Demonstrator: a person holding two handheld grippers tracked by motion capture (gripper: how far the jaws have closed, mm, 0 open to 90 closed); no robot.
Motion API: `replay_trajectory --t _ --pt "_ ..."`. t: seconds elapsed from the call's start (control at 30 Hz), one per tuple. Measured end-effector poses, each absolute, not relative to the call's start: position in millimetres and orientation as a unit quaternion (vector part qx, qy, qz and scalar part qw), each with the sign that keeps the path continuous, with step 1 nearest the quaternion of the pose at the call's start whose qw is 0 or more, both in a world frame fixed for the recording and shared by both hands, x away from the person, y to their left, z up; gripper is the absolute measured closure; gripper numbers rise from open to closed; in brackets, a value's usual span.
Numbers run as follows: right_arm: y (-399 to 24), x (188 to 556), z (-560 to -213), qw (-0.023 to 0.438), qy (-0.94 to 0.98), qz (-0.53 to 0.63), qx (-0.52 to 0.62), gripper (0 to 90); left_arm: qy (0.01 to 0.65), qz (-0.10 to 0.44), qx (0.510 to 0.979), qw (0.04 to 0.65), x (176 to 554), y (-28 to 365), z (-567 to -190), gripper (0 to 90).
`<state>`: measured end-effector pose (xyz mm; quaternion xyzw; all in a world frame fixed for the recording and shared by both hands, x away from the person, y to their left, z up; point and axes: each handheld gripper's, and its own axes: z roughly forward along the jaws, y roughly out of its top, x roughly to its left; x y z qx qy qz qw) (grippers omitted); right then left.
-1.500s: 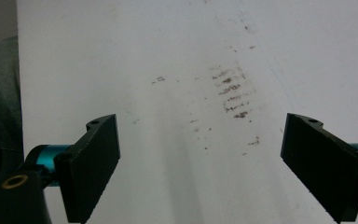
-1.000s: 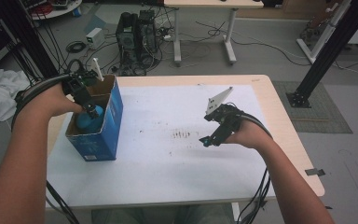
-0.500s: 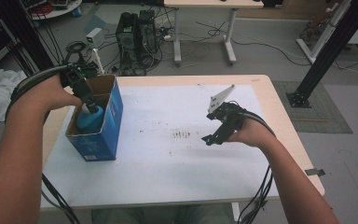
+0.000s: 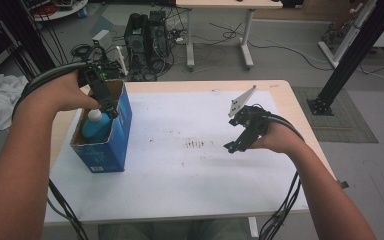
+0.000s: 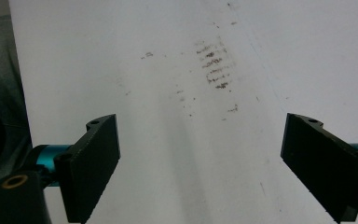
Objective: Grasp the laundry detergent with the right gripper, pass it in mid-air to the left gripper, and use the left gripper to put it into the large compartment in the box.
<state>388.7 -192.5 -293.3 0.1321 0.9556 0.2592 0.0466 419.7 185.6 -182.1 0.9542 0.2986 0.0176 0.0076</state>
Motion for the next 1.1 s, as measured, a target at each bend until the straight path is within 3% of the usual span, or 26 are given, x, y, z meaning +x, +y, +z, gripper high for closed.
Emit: replay_trajectory --t 0.47,0.77,1.1 --pt "-202 401 -279 0.061 0.968 0.203 0.132 10.9 0.213 0.019 0.977 0.01 416 145 -177 14.8" --pt "-200 406 -269 0.041 0.978 0.165 0.12 10.9 0.162 0.014 0.987 -0.017 415 121 -189 14.8" --pt "-198 412 -268 0.027 0.986 0.114 0.116 10.9 0.14 0.001 0.99 0.004 414 111 -208 14.8"
